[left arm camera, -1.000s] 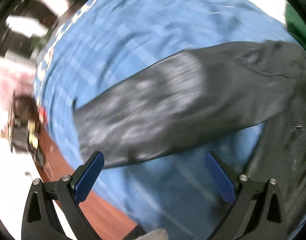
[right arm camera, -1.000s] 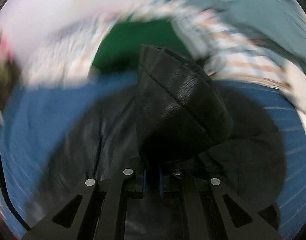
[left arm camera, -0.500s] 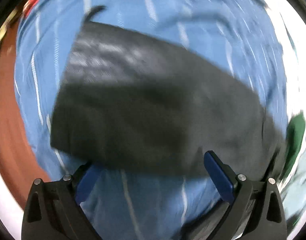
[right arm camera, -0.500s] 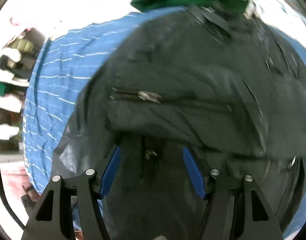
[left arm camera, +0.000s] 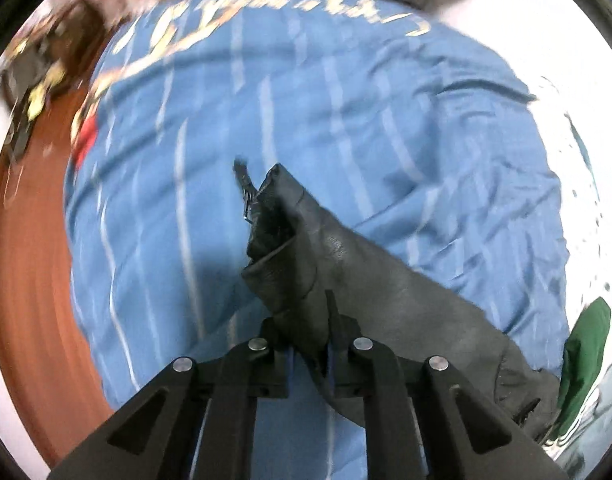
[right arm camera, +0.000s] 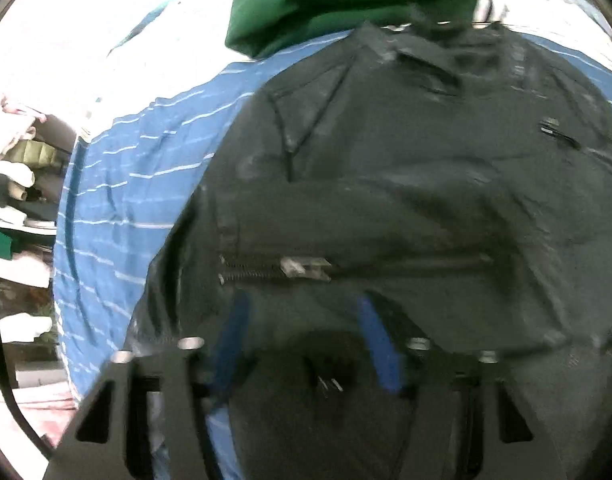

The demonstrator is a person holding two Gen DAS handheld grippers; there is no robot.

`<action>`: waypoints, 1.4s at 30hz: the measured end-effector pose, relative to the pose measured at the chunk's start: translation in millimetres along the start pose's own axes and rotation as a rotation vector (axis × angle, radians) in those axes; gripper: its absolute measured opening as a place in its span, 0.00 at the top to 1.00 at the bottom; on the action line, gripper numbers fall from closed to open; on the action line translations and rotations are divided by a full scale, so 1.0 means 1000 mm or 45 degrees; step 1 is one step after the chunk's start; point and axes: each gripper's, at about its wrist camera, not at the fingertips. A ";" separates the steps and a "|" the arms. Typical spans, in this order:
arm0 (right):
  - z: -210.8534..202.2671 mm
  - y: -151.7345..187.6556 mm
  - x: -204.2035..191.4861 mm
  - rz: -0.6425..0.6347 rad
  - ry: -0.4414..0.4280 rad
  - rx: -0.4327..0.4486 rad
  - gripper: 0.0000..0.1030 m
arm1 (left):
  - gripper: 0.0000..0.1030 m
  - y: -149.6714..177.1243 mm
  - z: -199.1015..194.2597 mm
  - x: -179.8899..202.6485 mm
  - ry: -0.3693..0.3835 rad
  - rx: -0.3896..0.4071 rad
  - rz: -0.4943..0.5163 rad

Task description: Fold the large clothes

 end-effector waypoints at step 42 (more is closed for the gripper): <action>-0.158 0.070 0.404 0.468 0.294 -0.072 0.15 | 0.90 0.609 -0.085 0.354 0.226 -0.083 1.803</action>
Point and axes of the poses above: each gripper's, at about its wrist camera, not at the fingertips, and z roughly the way its jaws point, x to its right, y to its underside, and after that the axes turned 5 degrees about -z, right-handed
